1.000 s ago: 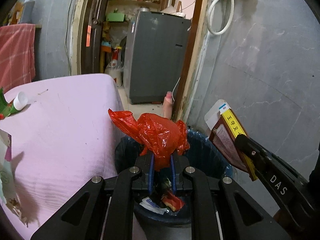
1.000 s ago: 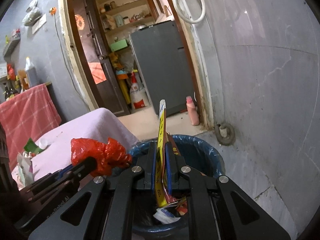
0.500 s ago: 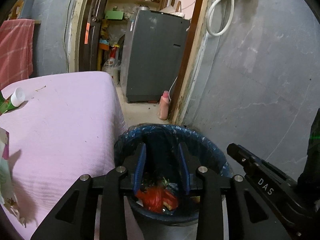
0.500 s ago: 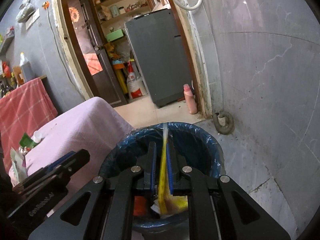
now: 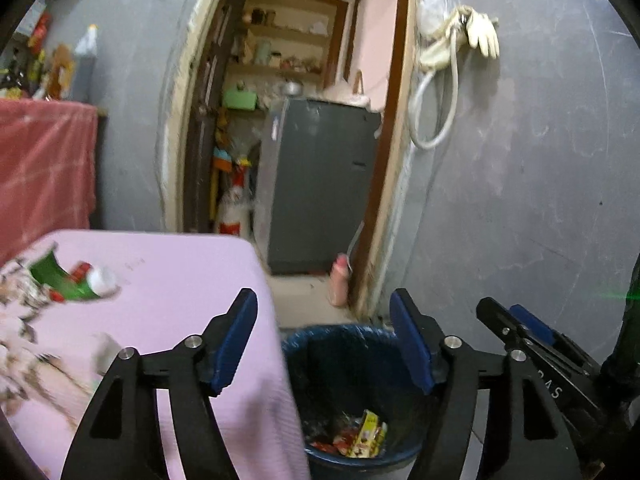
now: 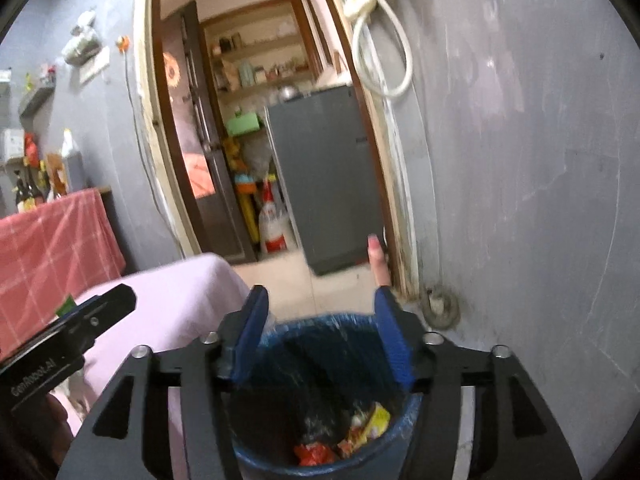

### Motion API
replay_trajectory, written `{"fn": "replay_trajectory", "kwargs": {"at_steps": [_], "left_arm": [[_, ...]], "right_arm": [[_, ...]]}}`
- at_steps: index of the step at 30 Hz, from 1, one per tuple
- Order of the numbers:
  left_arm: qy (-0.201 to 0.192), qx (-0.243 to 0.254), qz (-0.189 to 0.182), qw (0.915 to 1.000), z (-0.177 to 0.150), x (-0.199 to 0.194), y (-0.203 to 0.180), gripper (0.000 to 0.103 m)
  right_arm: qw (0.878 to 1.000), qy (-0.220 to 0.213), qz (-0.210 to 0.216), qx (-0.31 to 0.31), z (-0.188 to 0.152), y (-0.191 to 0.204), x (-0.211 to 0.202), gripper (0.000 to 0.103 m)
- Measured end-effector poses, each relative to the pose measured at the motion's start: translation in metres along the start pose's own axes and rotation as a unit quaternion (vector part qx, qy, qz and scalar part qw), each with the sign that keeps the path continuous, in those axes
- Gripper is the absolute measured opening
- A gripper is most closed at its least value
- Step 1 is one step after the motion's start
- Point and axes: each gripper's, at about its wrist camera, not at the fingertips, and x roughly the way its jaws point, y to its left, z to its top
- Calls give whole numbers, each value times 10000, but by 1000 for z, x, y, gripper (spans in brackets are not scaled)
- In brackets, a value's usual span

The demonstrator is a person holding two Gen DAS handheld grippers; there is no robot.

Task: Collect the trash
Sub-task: 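Open both tools to drop the red bag and yellow strip into the bin, then move both tools back over the table toward the remaining wrappers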

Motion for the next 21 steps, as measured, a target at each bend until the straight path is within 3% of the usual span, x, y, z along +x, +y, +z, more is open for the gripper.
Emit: {"fn": "replay_trajectory", "kwargs": {"at_steps": [6,10,12,21], "left_arm": [[-364,-101,364,9986,11,-37,31,89],[-506,-213,605,9967,13,-62,56,95],[-548,-260,763,9952,15,-76,72,95],[-550,-355,1541,9859,3,-119,142,97]], "right_arm": [[9990,-334,287,-63,10,22,-13,80],[9979,-396,486,-179,12,42,-16,89],[9970,-410,631,-202,11,55,-17,101],[9892,-317,1297,-597,-2,113,-25,103]]}}
